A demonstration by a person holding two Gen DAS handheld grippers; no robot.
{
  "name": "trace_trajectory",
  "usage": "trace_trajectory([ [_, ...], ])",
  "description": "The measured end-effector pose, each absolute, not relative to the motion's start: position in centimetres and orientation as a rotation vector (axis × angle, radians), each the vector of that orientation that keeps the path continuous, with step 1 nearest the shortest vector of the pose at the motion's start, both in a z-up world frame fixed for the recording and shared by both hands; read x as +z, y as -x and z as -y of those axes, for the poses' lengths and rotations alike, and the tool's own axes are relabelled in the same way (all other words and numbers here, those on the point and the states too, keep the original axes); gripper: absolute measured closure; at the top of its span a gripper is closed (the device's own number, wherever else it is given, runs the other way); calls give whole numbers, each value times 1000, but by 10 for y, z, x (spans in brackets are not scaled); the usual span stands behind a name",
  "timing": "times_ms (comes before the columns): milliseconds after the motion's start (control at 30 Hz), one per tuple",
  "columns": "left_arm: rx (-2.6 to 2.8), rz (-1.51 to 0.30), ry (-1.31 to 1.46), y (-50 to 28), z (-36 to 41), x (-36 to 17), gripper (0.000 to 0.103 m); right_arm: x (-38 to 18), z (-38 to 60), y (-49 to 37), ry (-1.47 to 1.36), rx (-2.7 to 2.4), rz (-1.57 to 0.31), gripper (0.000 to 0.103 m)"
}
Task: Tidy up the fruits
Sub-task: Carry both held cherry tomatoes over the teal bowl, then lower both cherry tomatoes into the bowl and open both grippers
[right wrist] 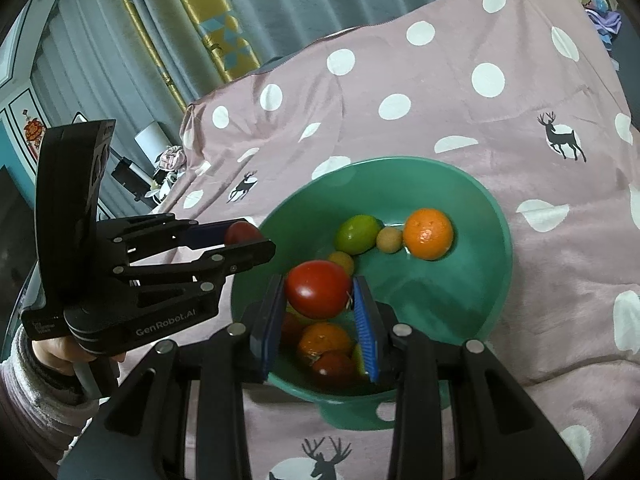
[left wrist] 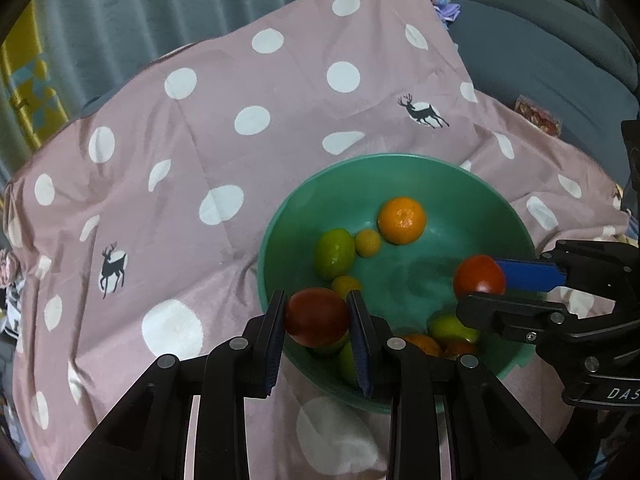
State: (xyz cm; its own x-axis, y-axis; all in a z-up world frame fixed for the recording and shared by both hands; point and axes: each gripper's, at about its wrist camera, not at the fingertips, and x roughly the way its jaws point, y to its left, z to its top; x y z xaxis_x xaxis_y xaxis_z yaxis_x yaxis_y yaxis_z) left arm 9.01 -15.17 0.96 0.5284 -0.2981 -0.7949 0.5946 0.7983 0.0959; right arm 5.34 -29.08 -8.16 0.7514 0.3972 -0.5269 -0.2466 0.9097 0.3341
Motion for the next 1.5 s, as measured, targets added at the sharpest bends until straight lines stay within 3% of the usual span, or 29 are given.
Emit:
trace_trajectory([
  [1500, -574, -915, -539, -106, 189, -17, 73, -81, 292, -72, -99, 255, -737, 68],
])
